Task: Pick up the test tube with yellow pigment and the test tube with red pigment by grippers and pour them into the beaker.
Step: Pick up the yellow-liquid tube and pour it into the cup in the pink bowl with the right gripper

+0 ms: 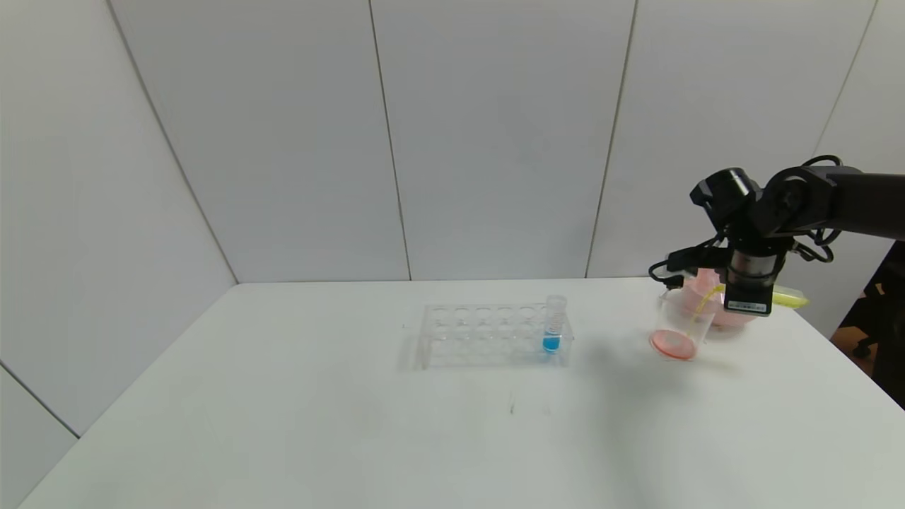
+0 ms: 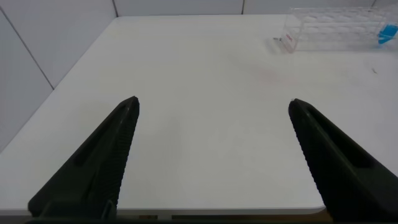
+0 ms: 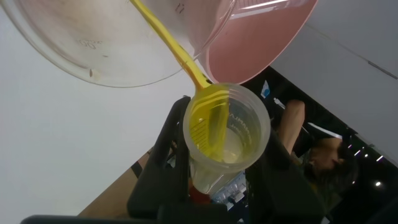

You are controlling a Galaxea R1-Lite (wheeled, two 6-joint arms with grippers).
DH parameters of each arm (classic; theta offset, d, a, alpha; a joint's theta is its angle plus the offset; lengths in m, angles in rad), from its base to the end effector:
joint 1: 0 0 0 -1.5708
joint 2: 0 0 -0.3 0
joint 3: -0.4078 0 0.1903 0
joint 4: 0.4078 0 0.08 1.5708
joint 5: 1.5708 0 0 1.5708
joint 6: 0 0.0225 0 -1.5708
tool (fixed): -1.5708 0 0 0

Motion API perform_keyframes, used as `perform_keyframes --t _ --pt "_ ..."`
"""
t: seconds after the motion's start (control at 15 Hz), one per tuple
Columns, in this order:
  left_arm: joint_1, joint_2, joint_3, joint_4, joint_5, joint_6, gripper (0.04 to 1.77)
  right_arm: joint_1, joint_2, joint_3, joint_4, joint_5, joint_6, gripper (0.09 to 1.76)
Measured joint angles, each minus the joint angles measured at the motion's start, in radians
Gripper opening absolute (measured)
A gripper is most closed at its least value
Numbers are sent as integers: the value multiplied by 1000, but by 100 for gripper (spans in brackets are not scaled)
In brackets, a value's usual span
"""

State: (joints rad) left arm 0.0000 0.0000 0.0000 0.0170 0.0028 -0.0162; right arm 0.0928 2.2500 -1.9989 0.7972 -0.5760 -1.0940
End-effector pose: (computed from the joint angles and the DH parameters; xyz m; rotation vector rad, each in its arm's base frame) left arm -0.0228 0.0001 0.0737 -0.0162 0.0170 0.0029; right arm 0.4251 0.0273 0.1774 -1.3212 1.1702 0.1578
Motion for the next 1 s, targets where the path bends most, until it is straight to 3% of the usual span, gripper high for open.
perform_keyframes --t 1.0 --pt "0 0 0 0 0 0 172 20 8 0 -32 -98 -50 57"
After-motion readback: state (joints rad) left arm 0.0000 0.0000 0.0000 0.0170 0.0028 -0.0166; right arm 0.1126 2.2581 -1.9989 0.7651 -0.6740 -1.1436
